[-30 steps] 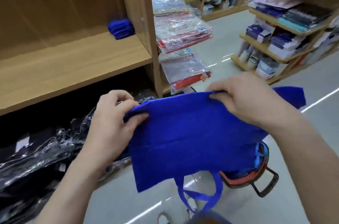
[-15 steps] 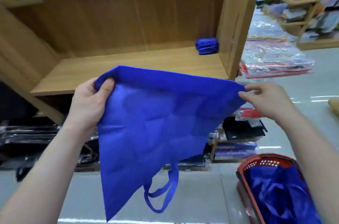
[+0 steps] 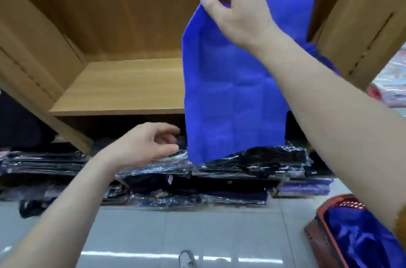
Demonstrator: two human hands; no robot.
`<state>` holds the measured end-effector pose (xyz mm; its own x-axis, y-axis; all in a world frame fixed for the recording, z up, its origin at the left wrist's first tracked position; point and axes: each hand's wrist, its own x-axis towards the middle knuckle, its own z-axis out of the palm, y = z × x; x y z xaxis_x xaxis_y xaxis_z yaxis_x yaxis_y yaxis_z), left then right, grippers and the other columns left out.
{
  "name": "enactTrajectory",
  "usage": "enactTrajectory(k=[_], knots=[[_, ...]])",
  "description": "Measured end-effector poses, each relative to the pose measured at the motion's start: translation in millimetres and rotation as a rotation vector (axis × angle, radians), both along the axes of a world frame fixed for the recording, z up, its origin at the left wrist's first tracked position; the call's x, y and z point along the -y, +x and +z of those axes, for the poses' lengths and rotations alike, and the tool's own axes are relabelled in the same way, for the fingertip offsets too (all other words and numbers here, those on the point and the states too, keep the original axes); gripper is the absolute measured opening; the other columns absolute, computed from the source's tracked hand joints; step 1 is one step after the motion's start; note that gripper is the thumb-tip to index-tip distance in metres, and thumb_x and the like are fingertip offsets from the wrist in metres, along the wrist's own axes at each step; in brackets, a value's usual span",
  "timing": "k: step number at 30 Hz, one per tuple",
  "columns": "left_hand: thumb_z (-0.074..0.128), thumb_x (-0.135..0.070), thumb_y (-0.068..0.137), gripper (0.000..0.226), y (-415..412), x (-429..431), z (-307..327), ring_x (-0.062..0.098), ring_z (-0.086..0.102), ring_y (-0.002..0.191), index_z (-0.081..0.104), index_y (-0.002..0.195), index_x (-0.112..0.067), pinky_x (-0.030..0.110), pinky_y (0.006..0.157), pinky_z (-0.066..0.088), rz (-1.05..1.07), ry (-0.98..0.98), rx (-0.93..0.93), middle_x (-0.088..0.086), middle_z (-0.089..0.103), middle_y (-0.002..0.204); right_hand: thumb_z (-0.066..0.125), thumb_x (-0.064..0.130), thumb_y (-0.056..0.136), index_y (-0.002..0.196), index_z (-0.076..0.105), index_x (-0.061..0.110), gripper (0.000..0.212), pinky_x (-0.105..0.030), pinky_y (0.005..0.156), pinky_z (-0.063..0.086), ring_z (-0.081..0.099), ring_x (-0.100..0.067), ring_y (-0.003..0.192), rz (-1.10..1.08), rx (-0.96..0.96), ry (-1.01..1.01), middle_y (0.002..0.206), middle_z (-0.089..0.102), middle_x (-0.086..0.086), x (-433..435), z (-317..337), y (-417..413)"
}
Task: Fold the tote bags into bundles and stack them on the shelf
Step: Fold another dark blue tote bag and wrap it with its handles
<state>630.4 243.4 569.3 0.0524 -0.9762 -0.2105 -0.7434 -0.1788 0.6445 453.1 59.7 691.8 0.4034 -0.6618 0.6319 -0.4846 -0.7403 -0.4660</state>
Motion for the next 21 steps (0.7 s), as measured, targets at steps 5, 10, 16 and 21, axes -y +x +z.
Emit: enactTrajectory(k=[5, 10, 16, 21], knots=[[0.080, -0.032, 0.076, 0.093, 45.1, 51.0, 5.7, -0.004, 0.066, 0.088, 0.020, 0.147, -0.040, 0.025, 0.075, 0.055, 0.313, -0.324, -0.408, -0.008, 0.047, 0.132, 0.048, 0.018, 0.078, 0.100, 0.074, 0.024, 0.035, -0.035, 0.084, 0.050, 0.065, -0.025, 0.109, 0.128, -0.221, -0.008, 0.123, 0.068, -0.003, -4.4, -47.8, 92.0], [0.052, -0.008, 0.092, 0.025, 72.0, 108.3, -10.3, 0.018, 0.067, 0.054, 0.048, 0.107, -0.027, 0.031, 0.051, 0.055, 0.481, -0.278, -0.517, 0.008, 0.066, 0.093, 0.042, 0.011, 0.077, 0.126, 0.063, 0.028, 0.056, -0.036, 0.081, 0.051, 0.066, -0.018, 0.099, 0.266, -0.337, 0.113, 0.141, 0.055, 0.001, -15.9, -89.5, 143.2], [0.039, 0.005, 0.094, 0.020, 106.4, 137.9, -34.7, 0.014, 0.070, 0.057, 0.052, 0.105, -0.007, 0.020, 0.056, 0.055, 0.789, -0.341, -1.130, 0.008, 0.065, 0.086, 0.066, 0.054, 0.084, 0.154, 0.018, 0.030, 0.088, -0.022, 0.104, 0.038, 0.041, 0.001, 0.132, 0.133, -0.350, 0.573, 0.151, 0.037, 0.014, -10.7, -124.9, 117.1], [0.039, 0.006, 0.096, 0.017, 114.1, 146.4, -51.1, 0.021, 0.073, 0.069, 0.046, 0.104, -0.008, 0.024, 0.060, 0.057, 0.925, -0.353, -1.454, 0.010, 0.062, 0.092, 0.067, 0.032, 0.084, 0.086, 0.056, 0.021, 0.016, -0.038, 0.076, 0.050, 0.059, -0.028, 0.096, -0.004, -0.715, 0.599, 0.085, 0.059, 0.003, -2.3, -153.3, 108.5]])
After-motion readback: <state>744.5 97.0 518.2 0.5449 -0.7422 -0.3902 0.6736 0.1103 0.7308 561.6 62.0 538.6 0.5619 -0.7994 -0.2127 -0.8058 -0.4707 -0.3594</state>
